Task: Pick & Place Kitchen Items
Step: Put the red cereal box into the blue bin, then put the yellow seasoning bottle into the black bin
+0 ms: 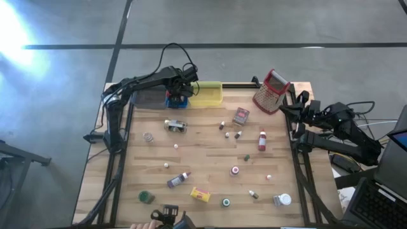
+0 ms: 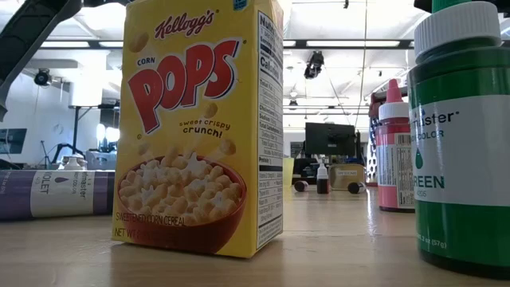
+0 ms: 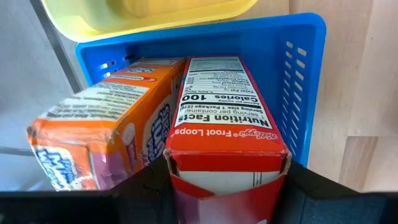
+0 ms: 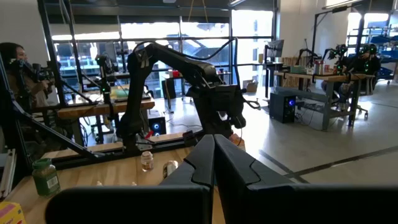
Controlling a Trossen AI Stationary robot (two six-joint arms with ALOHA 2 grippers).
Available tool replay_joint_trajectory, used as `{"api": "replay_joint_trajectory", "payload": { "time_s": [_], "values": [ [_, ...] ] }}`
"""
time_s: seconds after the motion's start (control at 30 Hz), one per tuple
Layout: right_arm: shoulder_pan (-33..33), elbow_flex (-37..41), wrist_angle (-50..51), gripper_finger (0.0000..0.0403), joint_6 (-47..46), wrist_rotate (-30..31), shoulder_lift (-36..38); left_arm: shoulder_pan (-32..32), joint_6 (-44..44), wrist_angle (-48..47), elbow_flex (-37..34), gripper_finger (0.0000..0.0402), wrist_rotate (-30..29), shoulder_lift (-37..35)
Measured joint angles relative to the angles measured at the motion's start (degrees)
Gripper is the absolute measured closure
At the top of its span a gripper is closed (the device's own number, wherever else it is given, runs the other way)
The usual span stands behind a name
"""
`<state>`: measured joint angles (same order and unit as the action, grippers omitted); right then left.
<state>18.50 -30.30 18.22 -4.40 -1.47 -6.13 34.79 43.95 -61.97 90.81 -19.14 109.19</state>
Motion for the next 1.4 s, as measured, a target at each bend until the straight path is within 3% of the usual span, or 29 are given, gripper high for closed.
{"api": "replay_joint_trajectory", "payload": {
  "time_s": [0.27,0.7,1.1,1.4],
  "values": [
    [0.0,0.0,0.0,0.0394,0.0,0.0,0.0,0.0,1.0,1.5,-0.6,0.0225,-0.1,0.0],
    [0.0,0.0,0.0,0.0394,0.1,0.0,0.0,0.0,4.0,1.8,-0.4,0.0164,-0.5,-0.3],
    [0.0,0.0,0.0,0.0394,0.0,0.0,0.0,0.0,2.9,0.1,5.1,0.0163,-0.5,-0.7],
    [0.0,0.0,0.0,0.0394,0.0,0.0,0.0,0.0,-0.8,-10.5,12.9,0.0163,-0.5,-0.7]
  ]
}}
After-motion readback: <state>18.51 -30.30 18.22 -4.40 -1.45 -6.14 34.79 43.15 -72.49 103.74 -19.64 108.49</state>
